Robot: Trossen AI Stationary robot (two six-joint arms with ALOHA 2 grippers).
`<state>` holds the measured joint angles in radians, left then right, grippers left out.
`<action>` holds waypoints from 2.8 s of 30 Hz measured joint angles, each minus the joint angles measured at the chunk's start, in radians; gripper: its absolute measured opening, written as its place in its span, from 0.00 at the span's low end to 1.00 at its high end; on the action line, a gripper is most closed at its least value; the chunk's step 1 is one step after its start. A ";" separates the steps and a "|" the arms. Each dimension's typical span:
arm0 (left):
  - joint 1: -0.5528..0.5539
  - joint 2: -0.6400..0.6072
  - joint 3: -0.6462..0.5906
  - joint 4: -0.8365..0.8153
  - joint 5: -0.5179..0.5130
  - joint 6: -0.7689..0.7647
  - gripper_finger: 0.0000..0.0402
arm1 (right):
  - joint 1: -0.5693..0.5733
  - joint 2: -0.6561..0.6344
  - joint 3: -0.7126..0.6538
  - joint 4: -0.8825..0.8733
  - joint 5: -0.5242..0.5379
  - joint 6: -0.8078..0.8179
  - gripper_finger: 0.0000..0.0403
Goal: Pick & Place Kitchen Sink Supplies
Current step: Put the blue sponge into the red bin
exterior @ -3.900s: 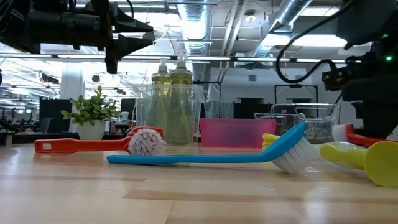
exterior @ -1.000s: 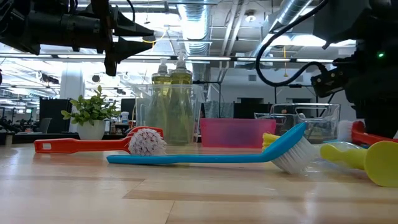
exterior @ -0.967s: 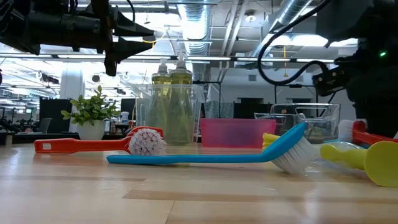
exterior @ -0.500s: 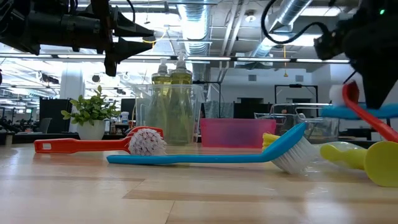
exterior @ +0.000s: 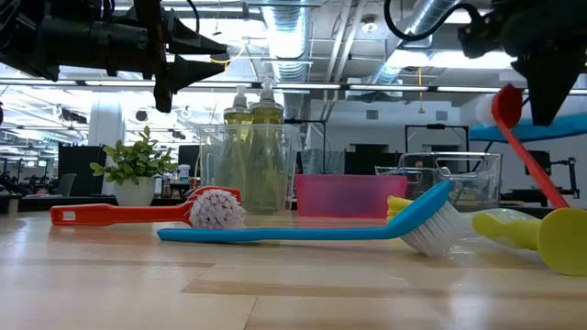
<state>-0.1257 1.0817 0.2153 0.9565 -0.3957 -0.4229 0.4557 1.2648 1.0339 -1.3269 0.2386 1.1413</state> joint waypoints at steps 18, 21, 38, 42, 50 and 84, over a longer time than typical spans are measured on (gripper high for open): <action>0.000 0.000 0.000 -0.012 0.000 0.000 0.36 | 0.000 0.000 0.068 0.001 0.028 -0.097 0.00; 0.000 0.000 0.000 -0.015 0.000 0.000 0.36 | 0.000 -0.001 0.068 0.003 0.027 -0.097 0.00; 0.000 0.000 0.000 -0.017 0.000 0.000 0.36 | -0.009 -0.001 0.068 0.076 0.095 -0.154 0.00; 0.000 0.000 0.000 -0.018 0.000 0.000 0.36 | -0.051 -0.001 0.068 0.145 0.126 -0.233 0.00; 0.000 0.000 0.000 -0.018 0.000 -0.010 0.36 | -0.200 -0.001 0.068 0.295 0.155 -0.496 0.00; 0.000 0.000 0.000 -0.018 0.000 -0.110 0.36 | -0.837 0.219 0.068 0.836 -0.110 -1.256 0.00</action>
<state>-0.1257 1.0817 0.2153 0.9390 -0.3958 -0.5331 -0.3809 1.4840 1.1023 -0.4907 0.1291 -0.1150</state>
